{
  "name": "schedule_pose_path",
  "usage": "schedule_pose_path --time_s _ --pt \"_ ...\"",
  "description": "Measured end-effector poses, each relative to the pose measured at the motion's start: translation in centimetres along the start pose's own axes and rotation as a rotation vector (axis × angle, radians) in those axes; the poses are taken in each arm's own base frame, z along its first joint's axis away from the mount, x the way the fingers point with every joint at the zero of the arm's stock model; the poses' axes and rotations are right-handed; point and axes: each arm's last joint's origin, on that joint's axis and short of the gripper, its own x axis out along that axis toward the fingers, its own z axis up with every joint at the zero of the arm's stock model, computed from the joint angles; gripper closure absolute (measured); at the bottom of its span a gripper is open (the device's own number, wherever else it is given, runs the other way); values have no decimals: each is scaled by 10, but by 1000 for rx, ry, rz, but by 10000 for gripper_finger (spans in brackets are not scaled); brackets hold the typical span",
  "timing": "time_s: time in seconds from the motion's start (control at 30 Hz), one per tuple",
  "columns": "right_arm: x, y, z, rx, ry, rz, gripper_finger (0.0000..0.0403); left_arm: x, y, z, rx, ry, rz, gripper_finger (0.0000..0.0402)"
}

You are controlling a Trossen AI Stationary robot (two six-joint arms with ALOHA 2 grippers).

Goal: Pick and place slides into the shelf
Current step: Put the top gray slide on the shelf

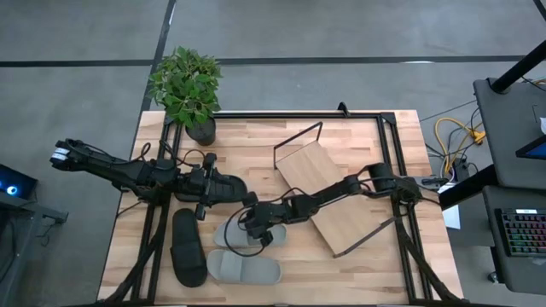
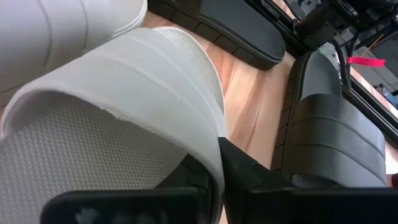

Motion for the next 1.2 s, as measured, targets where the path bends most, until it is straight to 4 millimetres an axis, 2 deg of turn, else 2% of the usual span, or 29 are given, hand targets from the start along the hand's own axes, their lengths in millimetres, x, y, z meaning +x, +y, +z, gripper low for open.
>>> schedule_pose_path --time_s 0.53,0.8,0.97,1.2 --pt "-48 -22 32 -34 20 22 394 0 0 -1 -8 2 0 237" --pt "-94 -39 50 -41 66 48 394 0 0 -2 -7 8 0 237" --pt "-132 -52 62 -35 70 48 394 1 0 -2 -7 9 1 237" --pt "-174 -65 57 -25 206 69 394 3 0 -4 62 19 26 237"
